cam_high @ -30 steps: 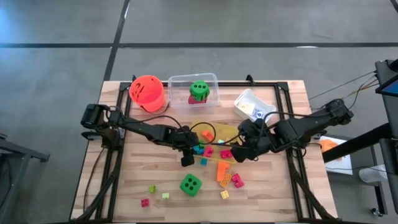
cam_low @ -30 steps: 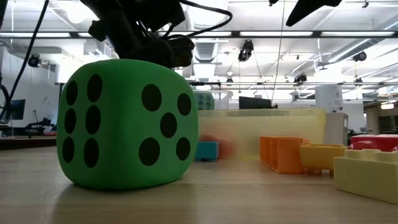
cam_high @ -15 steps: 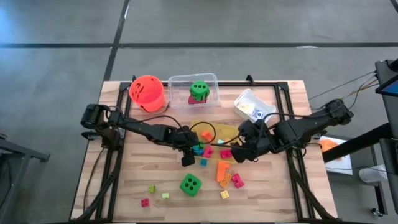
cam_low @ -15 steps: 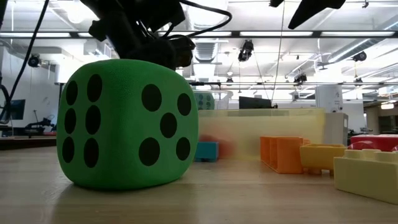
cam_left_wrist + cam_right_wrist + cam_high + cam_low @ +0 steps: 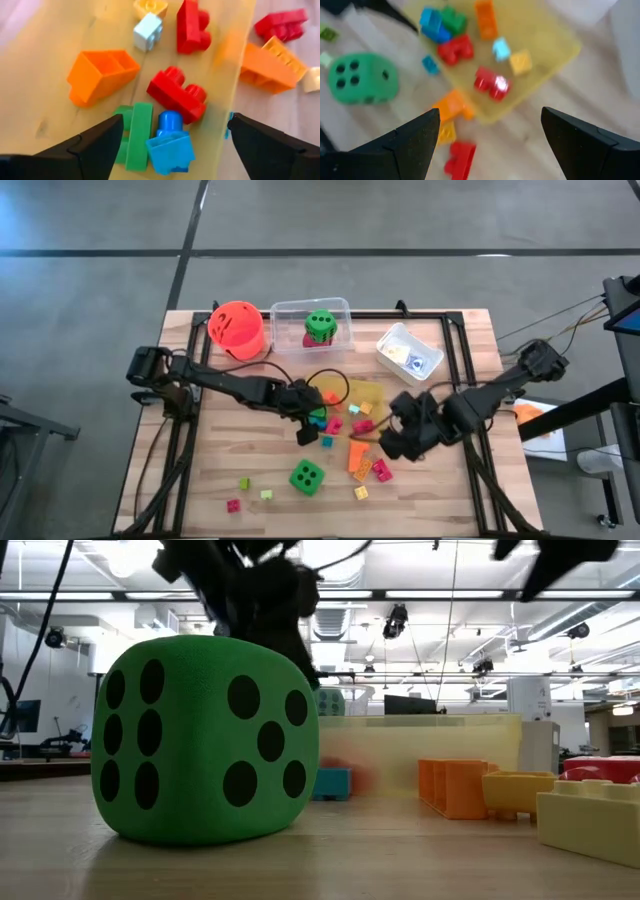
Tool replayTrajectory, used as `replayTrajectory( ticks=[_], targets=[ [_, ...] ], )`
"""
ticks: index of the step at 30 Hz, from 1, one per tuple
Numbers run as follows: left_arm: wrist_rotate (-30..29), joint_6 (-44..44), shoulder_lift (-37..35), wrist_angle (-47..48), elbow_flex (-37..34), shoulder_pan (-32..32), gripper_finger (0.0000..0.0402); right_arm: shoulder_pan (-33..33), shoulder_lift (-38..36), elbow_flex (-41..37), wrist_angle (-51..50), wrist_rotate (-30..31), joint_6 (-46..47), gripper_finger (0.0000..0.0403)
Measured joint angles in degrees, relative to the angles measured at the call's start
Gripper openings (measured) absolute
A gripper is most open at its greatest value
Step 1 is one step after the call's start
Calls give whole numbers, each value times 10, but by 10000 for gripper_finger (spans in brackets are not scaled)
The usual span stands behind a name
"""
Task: Pick & Place Toys
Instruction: Put the red game piece into the yellow bin
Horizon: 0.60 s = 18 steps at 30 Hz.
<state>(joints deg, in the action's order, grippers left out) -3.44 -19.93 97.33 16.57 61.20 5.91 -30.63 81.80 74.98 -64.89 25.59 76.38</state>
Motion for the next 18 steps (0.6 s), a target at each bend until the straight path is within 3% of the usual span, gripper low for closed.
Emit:
replayTrajectory(
  ticks=[9, 18],
  targets=[
    [-6, 0, -57, -5, 9, 0, 361, -112, 3, -65, 32, -31, 205, 343],
    [-21, -12, -94, 9, 8, -1, 361, -147, 6, -242, 352, -37, 268, 343]
  ],
)
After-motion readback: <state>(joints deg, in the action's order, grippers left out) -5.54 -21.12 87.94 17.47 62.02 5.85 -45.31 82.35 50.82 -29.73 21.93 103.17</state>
